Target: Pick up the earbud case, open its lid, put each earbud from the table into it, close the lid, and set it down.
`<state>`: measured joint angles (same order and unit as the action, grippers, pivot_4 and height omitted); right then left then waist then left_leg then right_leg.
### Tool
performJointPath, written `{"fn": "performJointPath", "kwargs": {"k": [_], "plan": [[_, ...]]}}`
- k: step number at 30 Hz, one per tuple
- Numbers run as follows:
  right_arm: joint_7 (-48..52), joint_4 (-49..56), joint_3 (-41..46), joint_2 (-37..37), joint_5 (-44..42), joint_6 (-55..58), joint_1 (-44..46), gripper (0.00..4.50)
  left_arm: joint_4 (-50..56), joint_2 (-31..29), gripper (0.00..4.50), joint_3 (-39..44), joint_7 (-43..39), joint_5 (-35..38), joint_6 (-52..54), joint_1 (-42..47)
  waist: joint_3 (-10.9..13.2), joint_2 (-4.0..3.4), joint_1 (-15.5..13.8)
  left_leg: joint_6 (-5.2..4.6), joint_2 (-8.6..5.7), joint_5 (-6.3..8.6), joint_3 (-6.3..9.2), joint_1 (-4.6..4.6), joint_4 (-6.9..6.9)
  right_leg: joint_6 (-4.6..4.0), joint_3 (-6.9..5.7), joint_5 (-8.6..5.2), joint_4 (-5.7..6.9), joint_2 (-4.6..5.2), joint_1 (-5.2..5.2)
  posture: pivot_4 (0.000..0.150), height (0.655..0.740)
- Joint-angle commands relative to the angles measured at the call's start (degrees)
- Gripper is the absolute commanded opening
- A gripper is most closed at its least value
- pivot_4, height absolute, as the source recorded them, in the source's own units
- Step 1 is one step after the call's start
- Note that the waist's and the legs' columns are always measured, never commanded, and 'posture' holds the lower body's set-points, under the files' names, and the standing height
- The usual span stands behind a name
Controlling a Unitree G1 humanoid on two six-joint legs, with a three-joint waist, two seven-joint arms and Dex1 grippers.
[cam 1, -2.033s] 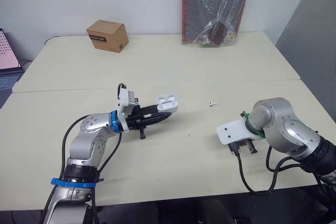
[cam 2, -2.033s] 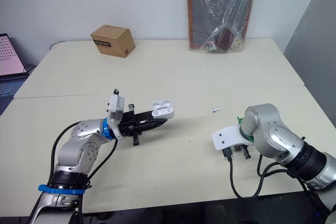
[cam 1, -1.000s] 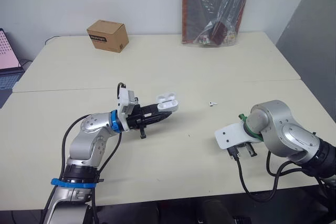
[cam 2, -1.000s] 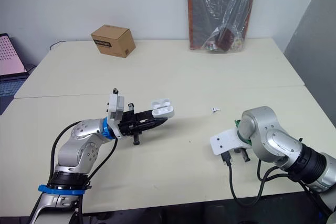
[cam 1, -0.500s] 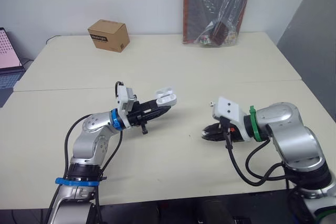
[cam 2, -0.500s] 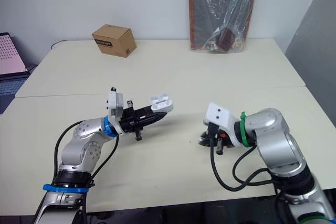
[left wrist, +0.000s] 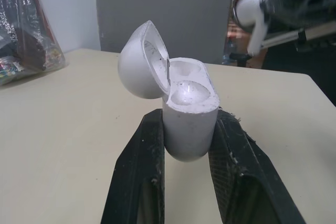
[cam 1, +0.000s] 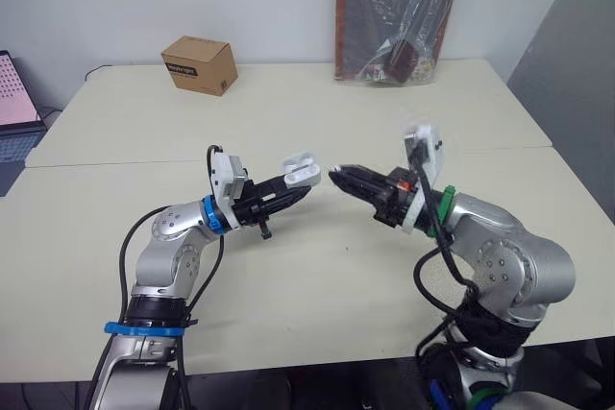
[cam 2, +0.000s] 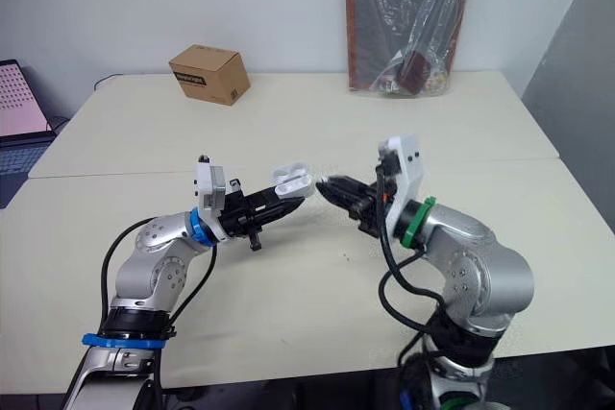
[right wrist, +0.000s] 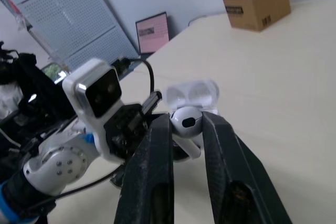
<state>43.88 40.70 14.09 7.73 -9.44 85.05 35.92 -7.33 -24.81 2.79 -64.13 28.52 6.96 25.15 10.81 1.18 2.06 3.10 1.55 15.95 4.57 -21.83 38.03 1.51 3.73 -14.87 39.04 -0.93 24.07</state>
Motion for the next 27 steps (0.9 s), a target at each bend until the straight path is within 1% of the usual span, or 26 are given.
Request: {"fn": "performJointPath", "kwargs": {"k": [1,4,11,19,27], "plan": [[-4.9,-0.9,0.0,3.4,-3.2,0.3,3.0,0.42,1.1,-0.6,0.76,1.1,0.5,0.0,-0.9,1.0,0.0,0.0,0.1,0.0,-0.02,0.0,-0.01,-0.01,0.0,0.0,0.02,0.0,0.0,0.01,0.01,0.15,0.74],[-9.0,-3.0,-2.2,3.7,-4.5,-2.9,3.8,0.42,1.3,-0.6,0.76,1.2,1.1,0.1,-0.3,1.3,0.0,0.0,0.2,0.0,-0.01,0.0,-0.04,-0.01,-0.01,0.0,0.04,0.0,-0.01,0.01,0.01,0.15,0.74],[-15.1,-6.1,-9.3,1.5,-7.6,-7.8,4.2,0.42,0.8,-0.5,0.76,1.1,3.7,-0.7,0.9,2.5,0.0,0.0,0.5,0.0,0.0,0.0,-0.03,-0.03,-0.06,0.0,0.04,0.0,-0.01,0.0,0.04,0.15,0.74],[-18.5,-8.7,-13.5,0.1,-10.0,-15.2,5.0,0.42,1.0,0.3,0.76,-0.2,4.7,-2.0,1.2,2.6,0.0,0.0,0.7,0.0,0.0,0.0,-0.02,-0.04,-0.06,0.0,0.03,0.0,-0.03,0.0,0.04,0.15,0.74],[-20.7,-13.1,-16.3,-2.2,-11.0,-20.4,4.8,0.42,1.7,1.0,0.76,0.2,4.8,-0.9,1.8,3.1,0.0,0.0,0.7,-0.01,0.0,0.0,-0.03,-0.05,-0.06,0.0,0.03,0.0,-0.04,0.0,0.04,0.15,0.74]]}}
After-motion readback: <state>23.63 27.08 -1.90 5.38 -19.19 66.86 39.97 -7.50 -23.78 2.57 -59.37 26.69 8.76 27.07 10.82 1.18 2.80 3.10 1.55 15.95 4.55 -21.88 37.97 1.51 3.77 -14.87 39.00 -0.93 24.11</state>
